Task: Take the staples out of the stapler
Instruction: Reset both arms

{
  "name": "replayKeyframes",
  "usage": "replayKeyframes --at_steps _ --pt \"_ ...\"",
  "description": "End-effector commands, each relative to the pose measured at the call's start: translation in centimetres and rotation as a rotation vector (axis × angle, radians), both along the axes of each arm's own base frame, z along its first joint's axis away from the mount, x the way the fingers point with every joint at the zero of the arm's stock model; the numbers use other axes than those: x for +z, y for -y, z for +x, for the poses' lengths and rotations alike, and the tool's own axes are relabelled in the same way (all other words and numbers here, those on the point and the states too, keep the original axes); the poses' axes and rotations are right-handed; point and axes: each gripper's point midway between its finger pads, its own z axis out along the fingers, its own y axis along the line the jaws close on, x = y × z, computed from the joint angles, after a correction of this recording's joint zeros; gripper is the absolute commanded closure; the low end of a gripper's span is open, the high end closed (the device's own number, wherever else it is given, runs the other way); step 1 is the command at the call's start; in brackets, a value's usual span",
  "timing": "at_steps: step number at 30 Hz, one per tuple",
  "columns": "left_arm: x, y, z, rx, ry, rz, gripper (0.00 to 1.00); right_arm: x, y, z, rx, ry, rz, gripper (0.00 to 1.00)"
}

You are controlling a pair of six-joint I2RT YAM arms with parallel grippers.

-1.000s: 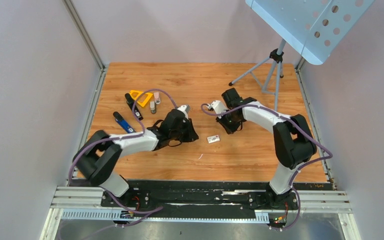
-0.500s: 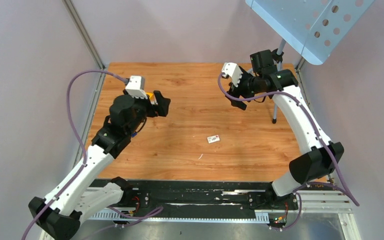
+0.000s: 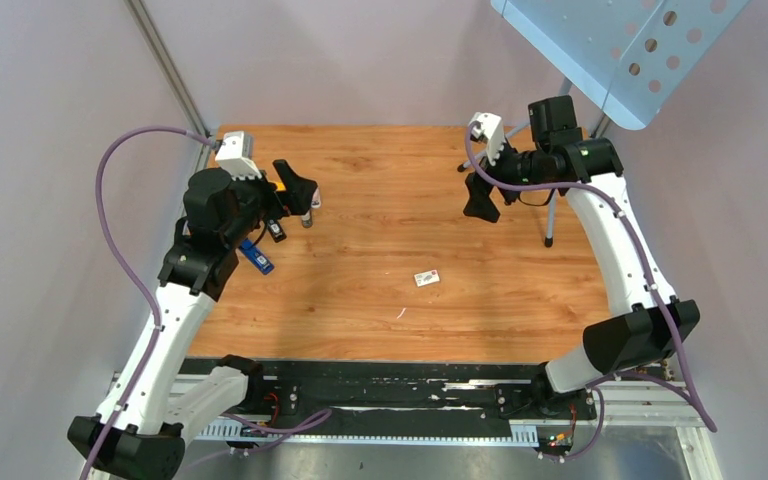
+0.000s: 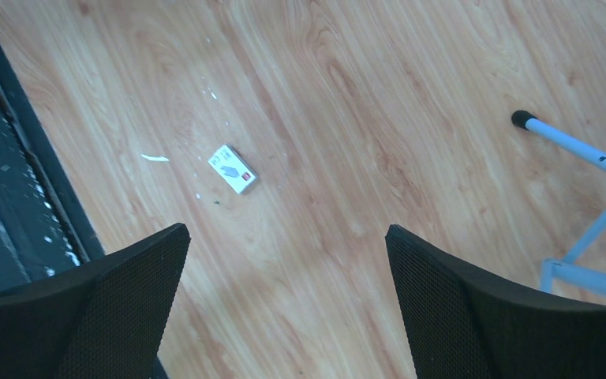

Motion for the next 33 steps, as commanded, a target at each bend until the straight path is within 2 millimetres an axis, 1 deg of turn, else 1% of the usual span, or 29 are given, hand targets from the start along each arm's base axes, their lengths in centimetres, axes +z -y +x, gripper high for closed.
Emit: replayKeyframes --at_steps 1,6,8,11,18,26,33 --pt "0.5 0.8 -0.9 -0.050 -0.016 -0.061 0.00 2.5 -0.6 -1.2 -0.058 -0.068 0.157 0.00" --pt "1.0 0.3 -1.2 -0.030 -0.002 -0.064 0.00 3.0 -0.8 -1.6 -0.035 -0.114 0.241 0.00" --pt "0.9 0.0 -1.3 -0.018 -0.002 -0.053 0.00 3.2 -0.8 -1.7 -0.042 -0.140 0.270 0.00" --pt "0.6 -0.4 -1.4 -0.003 -0.006 -0.045 0.00 2.9 -0.3 -1.4 -0.108 -0.164 0.270 0.00" --pt "0.1 -0.8 -1.6 0.004 -0.012 -0.043 0.00 3.1 0.1 -1.5 -0.161 -0.201 0.305 0.00" --pt "-0.3 -1.1 -2.1 0.010 -0.018 -0.043 0.00 3.1 0.2 -1.4 -0.180 -0.225 0.326 0.00" --pt "-0.2 -1.4 -2.3 0.016 -0.012 -0.041 0.00 2.8 0.5 -1.2 -0.190 -0.228 0.324 0.00"
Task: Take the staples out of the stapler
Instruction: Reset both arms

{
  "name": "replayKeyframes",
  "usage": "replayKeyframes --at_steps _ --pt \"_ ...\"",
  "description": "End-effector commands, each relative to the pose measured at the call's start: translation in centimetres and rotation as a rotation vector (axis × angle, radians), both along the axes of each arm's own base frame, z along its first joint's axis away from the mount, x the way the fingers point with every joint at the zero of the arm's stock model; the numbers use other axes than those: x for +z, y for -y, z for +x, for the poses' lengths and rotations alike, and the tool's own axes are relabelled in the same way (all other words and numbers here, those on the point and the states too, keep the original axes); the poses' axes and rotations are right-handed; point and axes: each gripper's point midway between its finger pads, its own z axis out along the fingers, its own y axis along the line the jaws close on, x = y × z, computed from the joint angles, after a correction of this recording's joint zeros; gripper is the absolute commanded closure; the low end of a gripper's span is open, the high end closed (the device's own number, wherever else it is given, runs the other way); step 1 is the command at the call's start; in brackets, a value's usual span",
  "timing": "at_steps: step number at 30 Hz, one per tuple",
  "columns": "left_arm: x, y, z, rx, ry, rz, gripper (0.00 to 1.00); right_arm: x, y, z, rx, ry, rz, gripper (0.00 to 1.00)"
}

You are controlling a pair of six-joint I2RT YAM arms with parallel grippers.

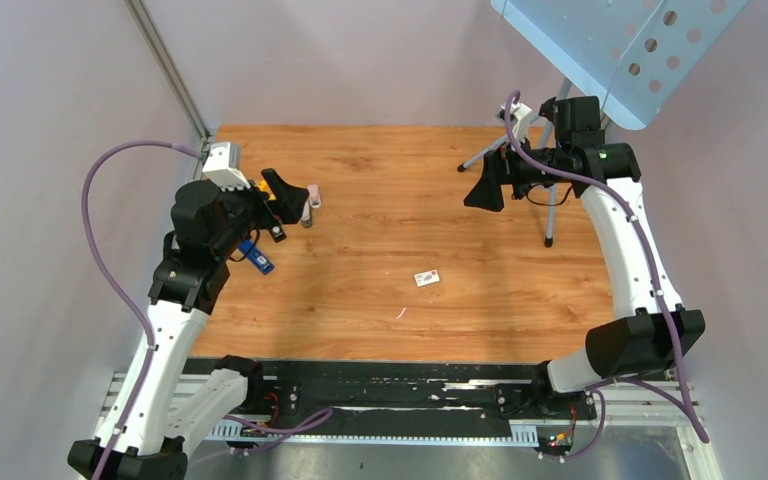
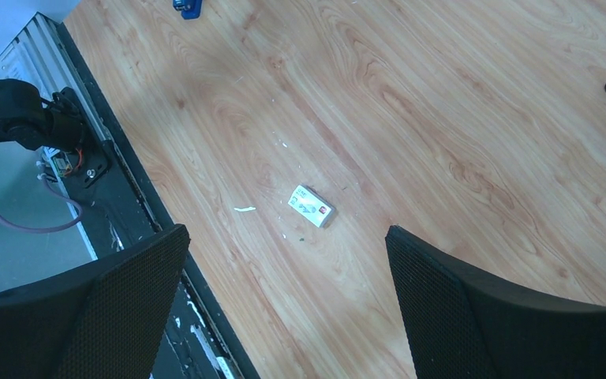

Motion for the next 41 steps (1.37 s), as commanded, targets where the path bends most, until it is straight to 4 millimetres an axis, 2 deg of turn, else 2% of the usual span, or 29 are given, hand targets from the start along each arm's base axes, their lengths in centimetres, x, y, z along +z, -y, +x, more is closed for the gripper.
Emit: replayKeyframes --at_steps 1,11,30,35,41 --pt "0.03 -0.42 -0.23 0.006 0.004 0.006 0.00 0.32 0.47 -0.33 -0.015 -0.009 0.023 0.00" --pt "0.27 -0.58 -0.05 0.004 0.004 0.017 0.00 0.54 0.84 0.45 -0.025 0.000 0.025 0.00" --pt "-0.16 -0.81 0.01 0.008 -0.004 0.017 0.00 0.49 0.80 0.57 -0.021 -0.012 0.046 0.00" --pt "-0.24 -0.77 0.01 0.007 -0.007 0.016 0.00 0.67 0.30 0.04 0.009 -0.020 0.074 0.00" --pt "-0.56 -0.52 0.10 0.000 -0.014 -0.003 0.00 0.15 0.55 0.29 -0.015 -0.030 0.062 0.00"
